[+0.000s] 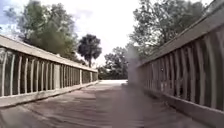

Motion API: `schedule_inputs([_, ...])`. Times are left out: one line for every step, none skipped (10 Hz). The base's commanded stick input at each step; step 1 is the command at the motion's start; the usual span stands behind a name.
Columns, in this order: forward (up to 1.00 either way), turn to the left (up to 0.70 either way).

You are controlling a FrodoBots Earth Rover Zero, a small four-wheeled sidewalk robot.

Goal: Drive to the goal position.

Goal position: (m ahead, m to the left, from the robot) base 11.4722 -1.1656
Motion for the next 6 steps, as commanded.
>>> schedule_inputs([0.69,0.05])
schedule_inputs([0.69,0.12])
schedule_inputs([0.69,0.12])
schedule_inputs([0.69,0.08])
schedule_inputs([0.69,0.05])
schedule_inputs([0.69,0.02])
